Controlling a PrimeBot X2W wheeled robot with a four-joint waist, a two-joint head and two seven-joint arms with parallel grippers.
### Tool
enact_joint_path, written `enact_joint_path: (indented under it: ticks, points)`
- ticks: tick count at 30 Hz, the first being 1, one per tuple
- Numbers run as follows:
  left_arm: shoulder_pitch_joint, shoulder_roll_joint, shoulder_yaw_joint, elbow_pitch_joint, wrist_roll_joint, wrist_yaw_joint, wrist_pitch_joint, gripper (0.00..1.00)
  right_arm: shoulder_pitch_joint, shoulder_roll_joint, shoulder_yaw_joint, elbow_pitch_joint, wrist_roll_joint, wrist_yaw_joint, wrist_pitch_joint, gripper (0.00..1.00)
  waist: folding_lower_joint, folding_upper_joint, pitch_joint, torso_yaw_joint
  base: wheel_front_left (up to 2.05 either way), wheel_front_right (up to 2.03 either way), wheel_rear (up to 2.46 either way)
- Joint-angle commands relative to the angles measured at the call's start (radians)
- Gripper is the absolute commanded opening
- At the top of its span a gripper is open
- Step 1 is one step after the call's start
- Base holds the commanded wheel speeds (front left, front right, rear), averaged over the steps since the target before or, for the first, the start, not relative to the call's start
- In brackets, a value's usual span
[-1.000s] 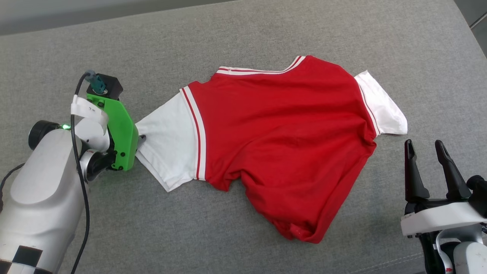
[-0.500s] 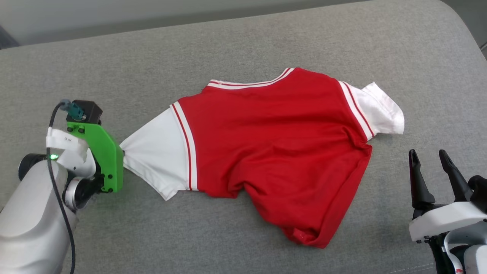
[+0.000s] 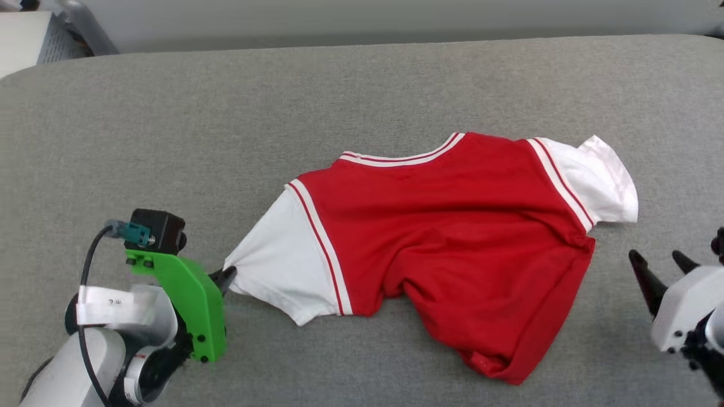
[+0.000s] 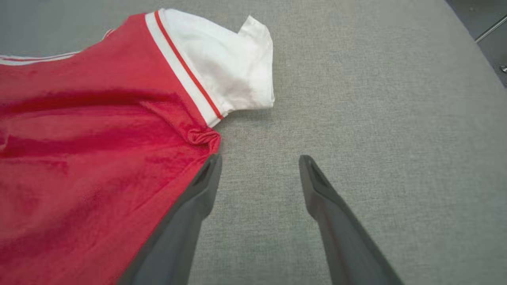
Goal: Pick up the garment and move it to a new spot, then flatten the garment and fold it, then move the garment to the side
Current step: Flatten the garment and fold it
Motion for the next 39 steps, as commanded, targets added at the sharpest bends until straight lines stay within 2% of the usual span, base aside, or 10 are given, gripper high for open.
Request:
enact_joint_path:
  ticks: [1, 4, 5, 11, 16, 24, 36, 37, 38, 39]
  points:
    - [0.016, -0.008, -0.007, -0.027, 0.007, 0.010, 0.003, 0.00, -0.052, -0.034, 0.000, -0.022, 0.017, -0.001, 0.082, 1.00, 0.0000, 0.0000, 0.024, 0.026, 0.00, 0.00, 0.00]
    - [0.013, -0.018, -0.023, -0.075, 0.016, 0.018, 0.007, 0.00, -0.168, -0.105, -0.003, -0.043, 0.044, -0.001, 0.285, 1.00, 0.0000, 0.0000, 0.049, 0.049, 0.00, 0.00, 0.00]
    - [0.000, -0.025, -0.036, -0.102, 0.026, 0.019, 0.008, 0.00, -0.279, -0.152, 0.006, -0.036, 0.073, -0.001, 0.457, 1.00, 0.0000, 0.0000, 0.078, 0.070, 0.00, 0.00, 0.00]
    - [-0.030, -0.034, -0.059, -0.131, 0.047, 0.016, 0.012, 0.00, -0.495, -0.192, 0.027, 0.071, 0.092, -0.001, 0.675, 1.00, 0.0000, 0.0000, 0.138, 0.115, 0.00, 0.00, 0.00]
    - [-0.055, -0.041, -0.073, -0.144, 0.061, 0.012, 0.009, 0.00, -0.613, -0.207, 0.041, 0.189, 0.064, -0.001, 0.718, 1.00, 0.0000, 0.0000, 0.184, 0.149, 0.00, 0.00, 0.00]
    - [-0.094, -0.050, -0.090, -0.171, 0.081, 0.009, 0.009, 0.00, -0.700, -0.223, 0.032, 0.325, 0.013, -0.001, 0.699, 1.00, 0.0000, 0.0000, 0.248, 0.193, 0.00, 0.00, 0.00]
    - [-0.126, -0.068, -0.103, -0.147, 0.088, -0.001, -0.011, 0.00, -0.649, -0.205, 0.080, 0.428, 0.049, -0.001, 0.683, 1.00, 0.0000, 0.0000, 0.280, 0.216, 0.00, 0.00, 0.00]
    - [-0.127, -0.069, -0.102, -0.143, 0.086, -0.002, -0.013, 0.00, -0.638, -0.204, 0.087, 0.433, 0.058, -0.001, 0.687, 0.64, 0.0000, 0.0000, 0.279, 0.215, 0.00, 0.00, 0.00]
    - [-0.128, -0.068, -0.100, -0.139, 0.085, -0.002, -0.015, 0.00, -0.630, -0.204, 0.094, 0.435, 0.066, -0.001, 0.690, 0.00, 0.0000, 0.0000, 0.277, 0.214, 0.00, 0.00, 0.00]
    - [-0.129, -0.067, -0.098, -0.134, 0.085, -0.002, -0.018, 0.00, -0.621, -0.205, 0.101, 0.437, 0.074, -0.001, 0.691, 0.00, 0.0000, 0.0000, 0.274, 0.213, 0.00, 0.00, 0.00]
